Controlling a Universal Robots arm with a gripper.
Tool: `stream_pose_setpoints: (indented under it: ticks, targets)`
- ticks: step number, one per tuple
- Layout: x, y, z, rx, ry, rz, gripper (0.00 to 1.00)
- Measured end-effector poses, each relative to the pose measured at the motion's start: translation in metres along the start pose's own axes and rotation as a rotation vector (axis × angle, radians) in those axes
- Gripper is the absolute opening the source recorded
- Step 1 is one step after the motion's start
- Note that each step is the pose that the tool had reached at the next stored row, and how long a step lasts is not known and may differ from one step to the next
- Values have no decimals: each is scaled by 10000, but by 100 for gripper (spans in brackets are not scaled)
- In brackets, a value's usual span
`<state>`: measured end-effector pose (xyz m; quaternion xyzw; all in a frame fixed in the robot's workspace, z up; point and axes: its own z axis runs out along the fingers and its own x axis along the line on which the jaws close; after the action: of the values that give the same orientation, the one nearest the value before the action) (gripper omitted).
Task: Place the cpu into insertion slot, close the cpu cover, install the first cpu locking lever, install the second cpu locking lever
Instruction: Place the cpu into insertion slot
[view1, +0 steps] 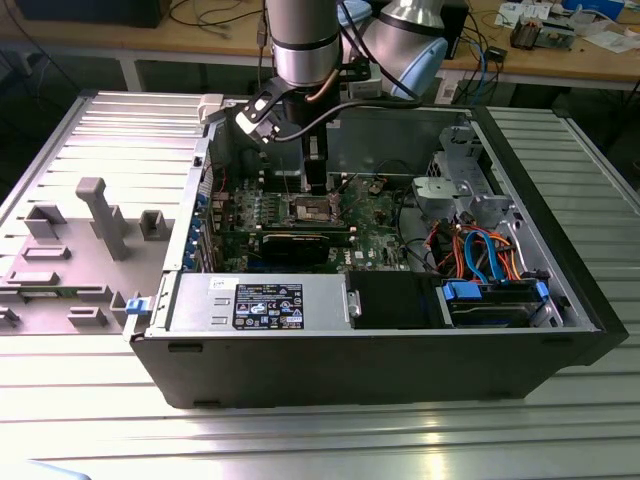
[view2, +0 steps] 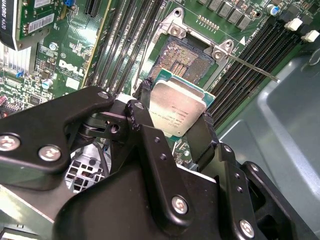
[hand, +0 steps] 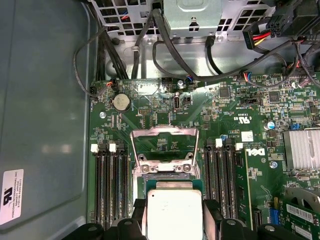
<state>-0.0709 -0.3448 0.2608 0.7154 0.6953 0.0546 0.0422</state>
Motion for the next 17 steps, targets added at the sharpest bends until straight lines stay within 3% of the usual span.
stream_pose_setpoints:
  ticks: [3,6,10,17]
  targets:
    - [5,-5,24,-6,1,2,54]
    - [50,-24,127,-7,29,-202,54]
    - [47,-39,203,-9,47,-335,54]
    - [46,-42,226,-9,48,-342,54]
